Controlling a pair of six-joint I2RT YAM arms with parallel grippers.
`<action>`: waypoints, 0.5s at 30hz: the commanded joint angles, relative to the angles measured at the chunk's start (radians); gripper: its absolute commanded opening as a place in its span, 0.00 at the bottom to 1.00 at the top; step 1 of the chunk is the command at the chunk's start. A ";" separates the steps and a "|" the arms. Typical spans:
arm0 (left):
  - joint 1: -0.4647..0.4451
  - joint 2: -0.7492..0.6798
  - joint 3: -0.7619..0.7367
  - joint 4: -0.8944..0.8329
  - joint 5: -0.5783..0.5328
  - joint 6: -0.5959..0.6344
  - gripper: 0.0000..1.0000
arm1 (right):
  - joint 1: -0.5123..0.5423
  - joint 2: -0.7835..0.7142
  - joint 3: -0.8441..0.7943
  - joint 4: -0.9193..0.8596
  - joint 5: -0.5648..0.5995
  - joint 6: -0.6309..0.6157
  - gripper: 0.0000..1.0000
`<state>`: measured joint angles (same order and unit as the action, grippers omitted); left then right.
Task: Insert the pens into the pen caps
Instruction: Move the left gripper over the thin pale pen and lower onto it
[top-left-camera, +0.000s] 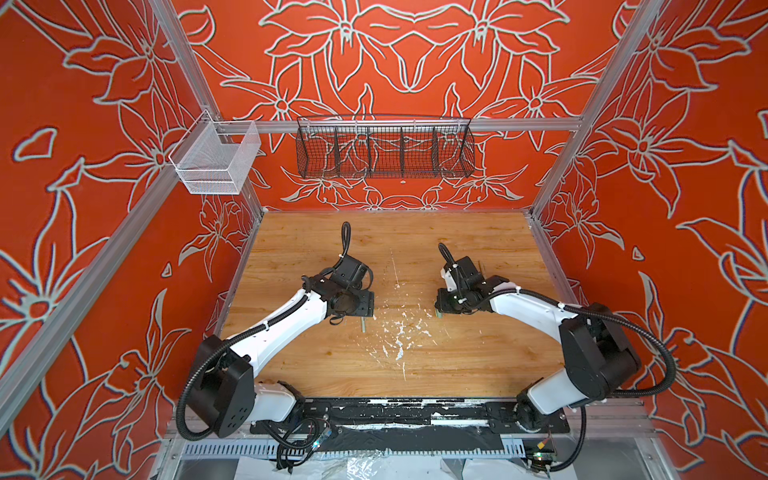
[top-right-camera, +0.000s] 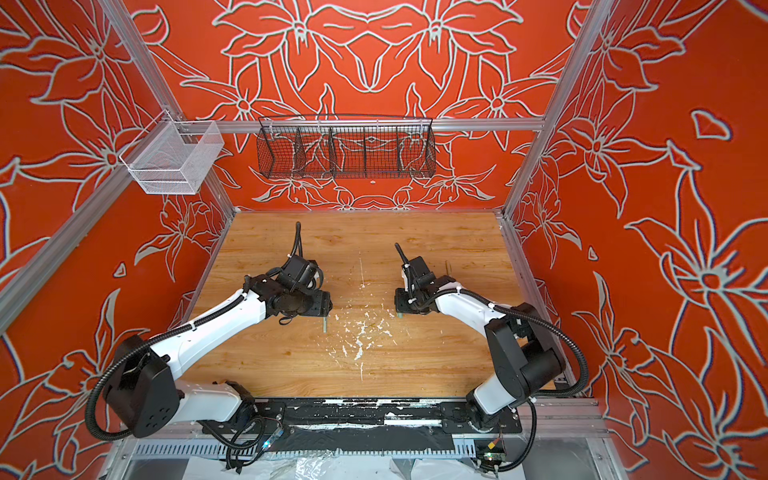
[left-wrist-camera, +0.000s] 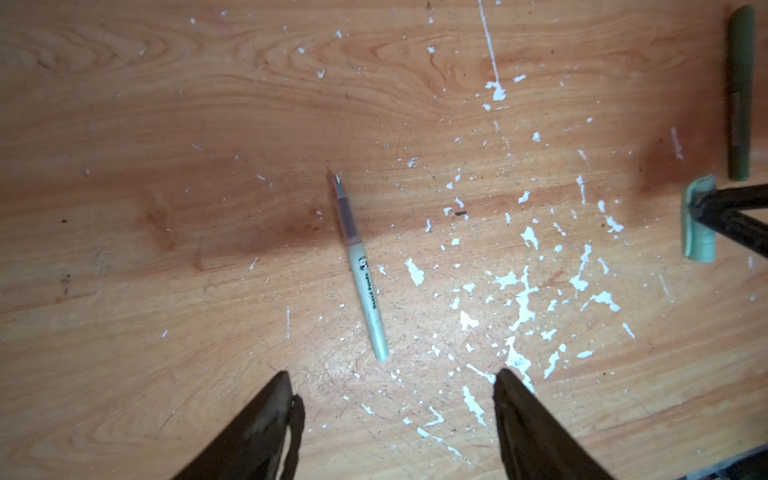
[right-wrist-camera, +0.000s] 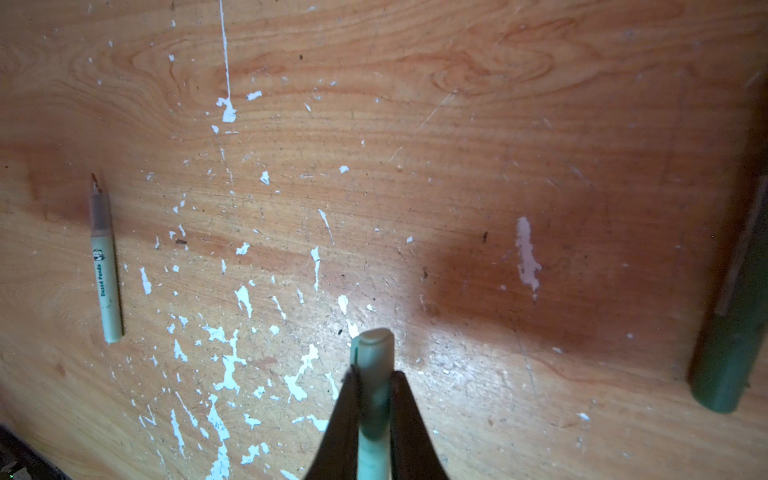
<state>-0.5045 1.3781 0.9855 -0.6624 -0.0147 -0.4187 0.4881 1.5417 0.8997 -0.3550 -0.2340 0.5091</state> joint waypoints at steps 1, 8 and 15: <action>0.000 0.070 -0.002 -0.068 -0.041 -0.042 0.72 | 0.002 -0.008 -0.018 0.011 -0.018 0.008 0.07; -0.010 0.185 -0.020 -0.016 -0.019 -0.062 0.63 | 0.001 -0.020 -0.028 0.008 -0.013 0.008 0.07; -0.025 0.231 -0.039 0.088 0.041 -0.097 0.57 | 0.001 -0.020 -0.031 0.012 -0.016 0.009 0.07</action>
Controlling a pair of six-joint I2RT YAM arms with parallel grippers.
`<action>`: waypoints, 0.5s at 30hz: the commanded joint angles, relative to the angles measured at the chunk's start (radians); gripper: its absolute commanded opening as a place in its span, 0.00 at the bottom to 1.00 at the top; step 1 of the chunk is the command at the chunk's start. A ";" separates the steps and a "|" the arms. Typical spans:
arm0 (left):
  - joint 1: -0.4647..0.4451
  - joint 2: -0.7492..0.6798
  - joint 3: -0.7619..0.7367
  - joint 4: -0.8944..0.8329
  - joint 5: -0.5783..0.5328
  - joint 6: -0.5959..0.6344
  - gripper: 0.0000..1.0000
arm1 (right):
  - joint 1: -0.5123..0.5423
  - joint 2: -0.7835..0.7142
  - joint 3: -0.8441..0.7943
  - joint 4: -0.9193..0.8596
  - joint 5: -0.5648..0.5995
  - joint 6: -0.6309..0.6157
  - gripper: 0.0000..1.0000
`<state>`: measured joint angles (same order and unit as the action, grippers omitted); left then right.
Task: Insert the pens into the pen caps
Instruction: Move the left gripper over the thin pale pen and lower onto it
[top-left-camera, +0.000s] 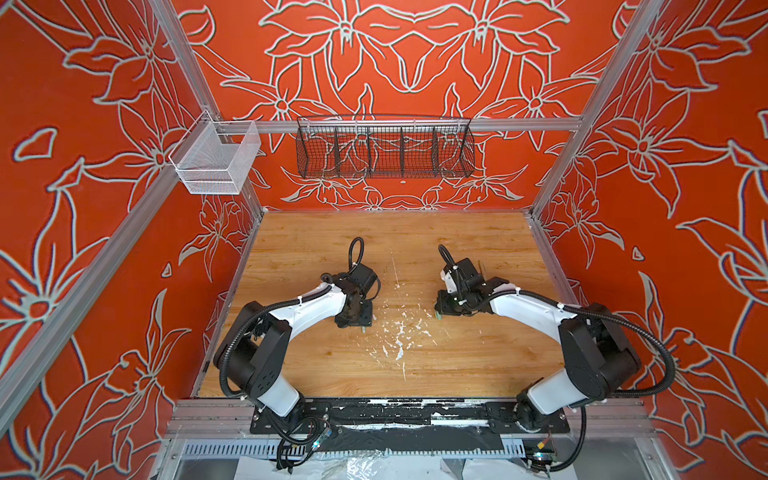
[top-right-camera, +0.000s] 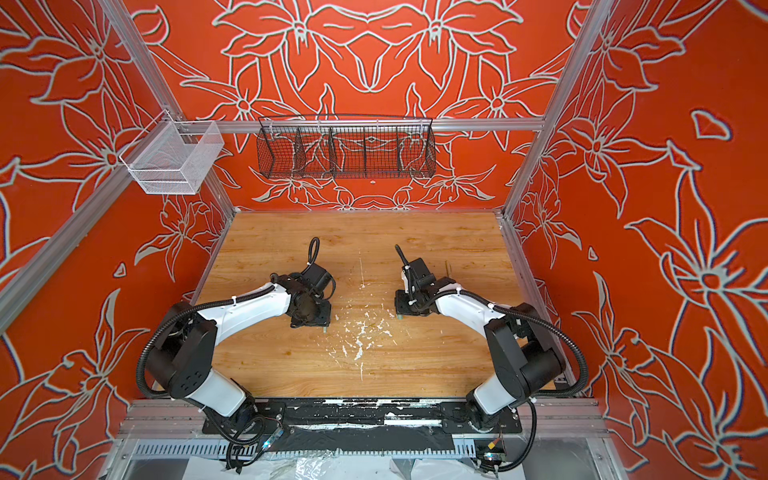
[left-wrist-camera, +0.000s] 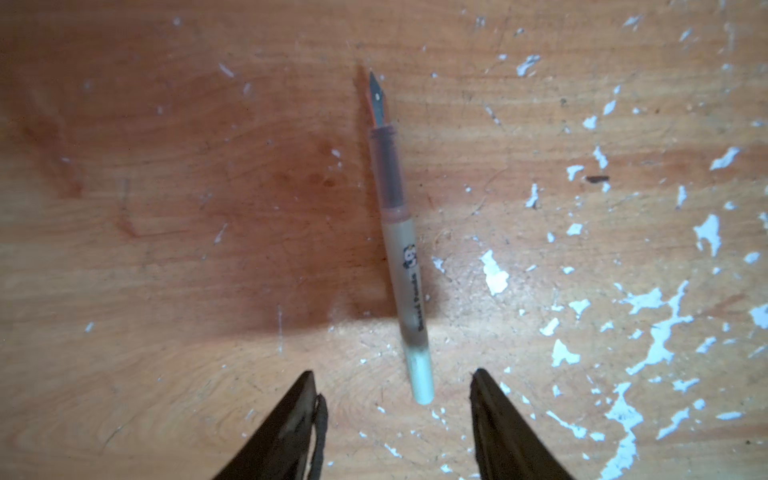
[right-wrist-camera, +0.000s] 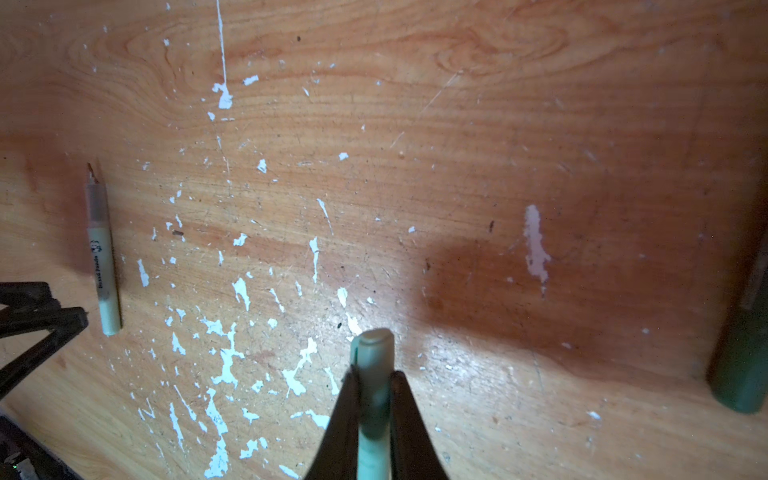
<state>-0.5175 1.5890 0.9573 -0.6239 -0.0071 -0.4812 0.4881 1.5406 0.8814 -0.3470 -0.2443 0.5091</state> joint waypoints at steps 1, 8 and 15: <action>-0.017 0.025 -0.011 0.057 0.036 -0.040 0.57 | 0.002 -0.018 -0.013 0.006 -0.006 0.009 0.07; -0.058 0.091 0.010 0.032 0.004 -0.062 0.49 | 0.002 -0.014 -0.012 0.016 -0.009 0.012 0.07; -0.062 0.084 -0.015 0.038 -0.014 -0.071 0.40 | 0.002 -0.007 -0.014 0.013 -0.016 0.015 0.07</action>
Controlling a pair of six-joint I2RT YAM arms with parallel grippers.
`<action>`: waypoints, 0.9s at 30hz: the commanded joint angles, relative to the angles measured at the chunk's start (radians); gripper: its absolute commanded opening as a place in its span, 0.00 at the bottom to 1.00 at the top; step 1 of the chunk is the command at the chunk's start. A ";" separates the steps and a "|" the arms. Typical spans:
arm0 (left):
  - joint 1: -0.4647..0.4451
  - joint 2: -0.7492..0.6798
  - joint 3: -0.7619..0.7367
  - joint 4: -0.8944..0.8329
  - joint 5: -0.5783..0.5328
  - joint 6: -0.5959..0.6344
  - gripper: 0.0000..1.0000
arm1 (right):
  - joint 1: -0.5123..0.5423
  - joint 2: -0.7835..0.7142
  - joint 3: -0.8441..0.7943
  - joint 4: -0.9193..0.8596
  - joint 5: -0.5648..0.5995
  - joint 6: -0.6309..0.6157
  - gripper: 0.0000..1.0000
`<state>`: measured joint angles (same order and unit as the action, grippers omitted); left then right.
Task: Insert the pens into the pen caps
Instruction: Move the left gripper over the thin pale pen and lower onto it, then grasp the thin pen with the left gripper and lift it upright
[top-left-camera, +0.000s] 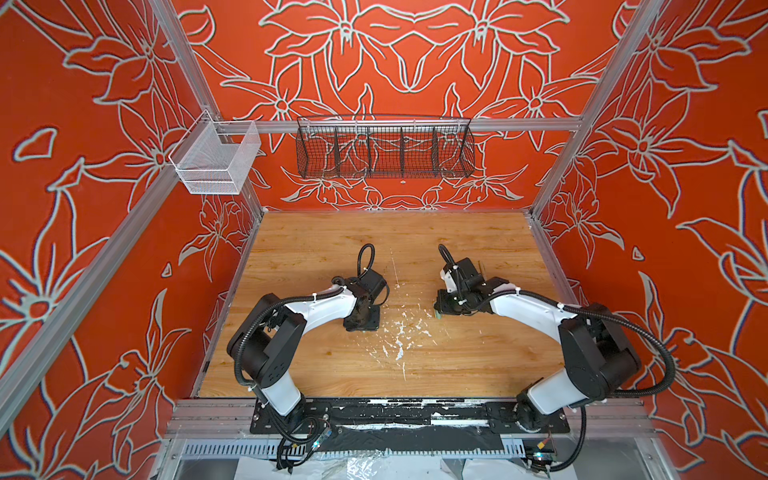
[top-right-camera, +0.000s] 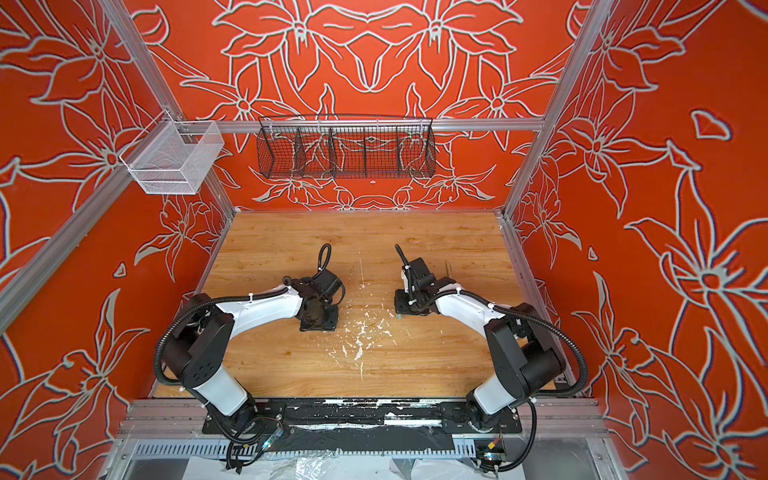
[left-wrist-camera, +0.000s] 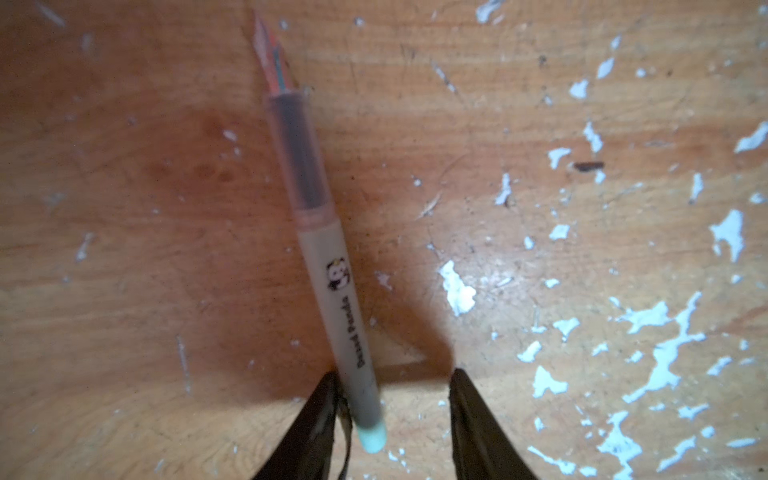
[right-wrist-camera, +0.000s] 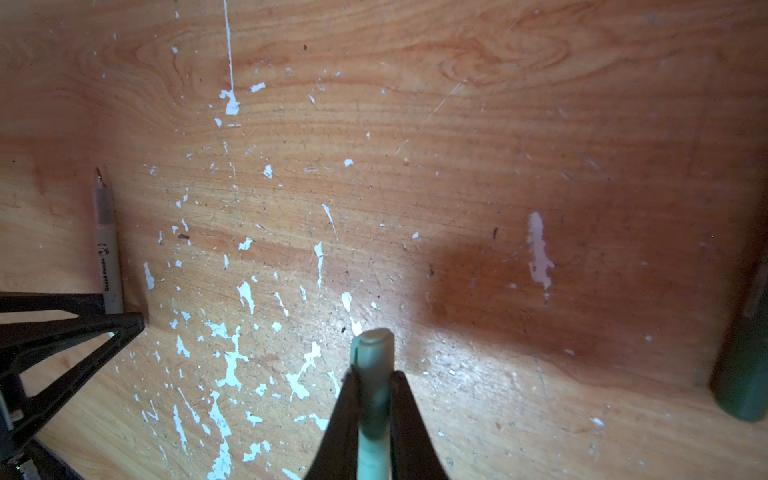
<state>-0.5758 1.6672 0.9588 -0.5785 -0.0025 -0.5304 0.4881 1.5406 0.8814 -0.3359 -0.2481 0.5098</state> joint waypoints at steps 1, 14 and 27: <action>-0.004 0.001 -0.020 -0.005 -0.027 -0.021 0.38 | 0.001 -0.007 -0.016 0.004 -0.012 0.015 0.07; 0.011 0.019 0.009 -0.002 -0.111 -0.004 0.37 | 0.003 -0.014 -0.021 0.014 -0.016 0.018 0.07; 0.011 0.020 -0.015 0.032 -0.096 0.033 0.00 | 0.003 -0.034 -0.017 0.020 0.004 0.013 0.07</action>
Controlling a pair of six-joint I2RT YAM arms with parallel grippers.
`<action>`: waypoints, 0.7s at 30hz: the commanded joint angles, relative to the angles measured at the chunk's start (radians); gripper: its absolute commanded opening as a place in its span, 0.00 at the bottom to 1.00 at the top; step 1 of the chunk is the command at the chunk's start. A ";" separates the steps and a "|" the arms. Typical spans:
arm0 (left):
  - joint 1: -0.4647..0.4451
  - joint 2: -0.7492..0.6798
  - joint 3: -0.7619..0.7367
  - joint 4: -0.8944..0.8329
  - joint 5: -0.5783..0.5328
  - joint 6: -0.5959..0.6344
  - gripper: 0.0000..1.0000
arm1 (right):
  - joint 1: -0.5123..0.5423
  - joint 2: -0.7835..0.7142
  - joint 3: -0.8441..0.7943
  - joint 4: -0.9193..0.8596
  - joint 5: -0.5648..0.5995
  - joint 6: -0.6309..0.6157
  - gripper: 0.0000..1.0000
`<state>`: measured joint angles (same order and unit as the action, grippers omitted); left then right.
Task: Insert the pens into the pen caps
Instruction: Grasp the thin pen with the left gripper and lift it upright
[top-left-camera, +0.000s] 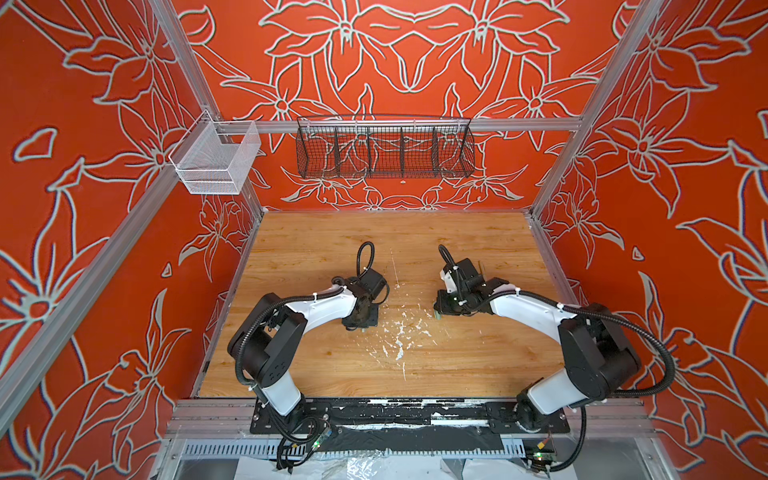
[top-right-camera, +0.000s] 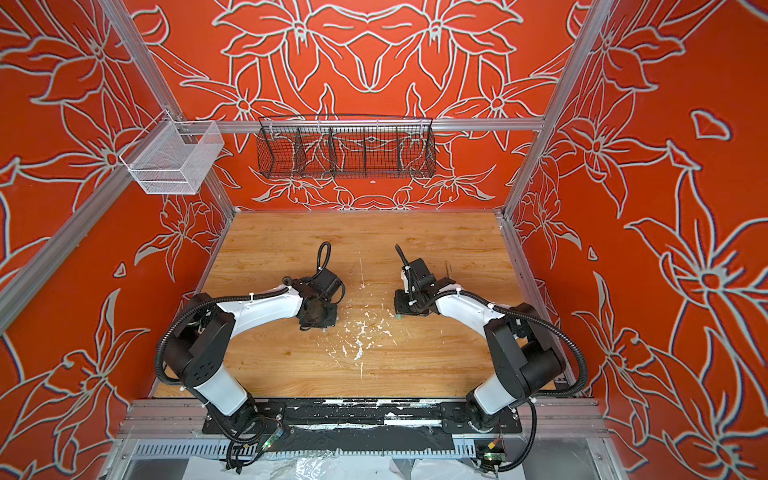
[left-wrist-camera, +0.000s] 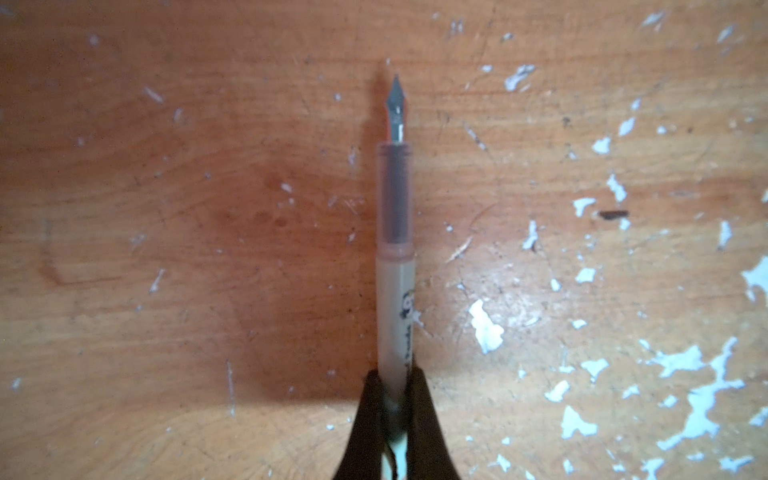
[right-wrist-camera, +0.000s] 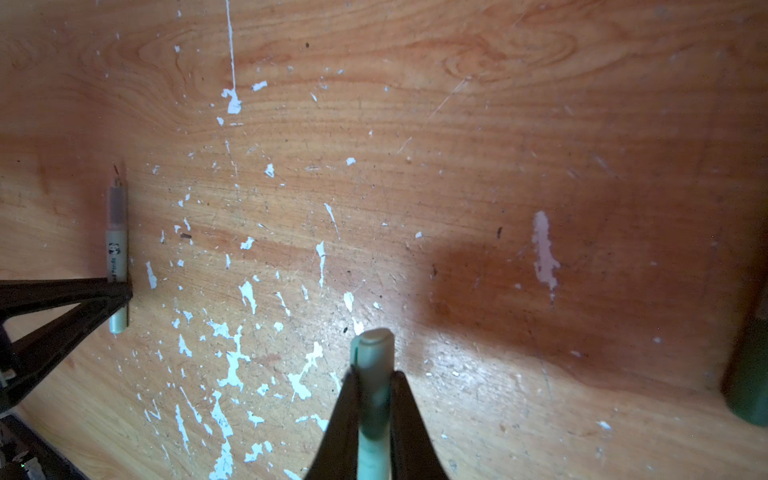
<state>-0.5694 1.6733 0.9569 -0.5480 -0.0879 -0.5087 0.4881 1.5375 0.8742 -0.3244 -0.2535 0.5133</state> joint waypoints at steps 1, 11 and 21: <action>0.005 0.009 -0.015 0.004 -0.010 0.018 0.00 | 0.003 -0.037 -0.009 0.011 0.014 0.010 0.07; -0.006 -0.173 -0.023 0.128 0.101 0.138 0.00 | 0.002 -0.131 0.042 0.049 0.015 -0.025 0.06; -0.058 -0.562 -0.228 0.564 0.294 0.253 0.00 | 0.003 -0.324 0.145 0.030 0.062 -0.099 0.04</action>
<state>-0.6075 1.1637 0.7746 -0.1528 0.1246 -0.3126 0.4881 1.2552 0.9878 -0.3008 -0.2157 0.4500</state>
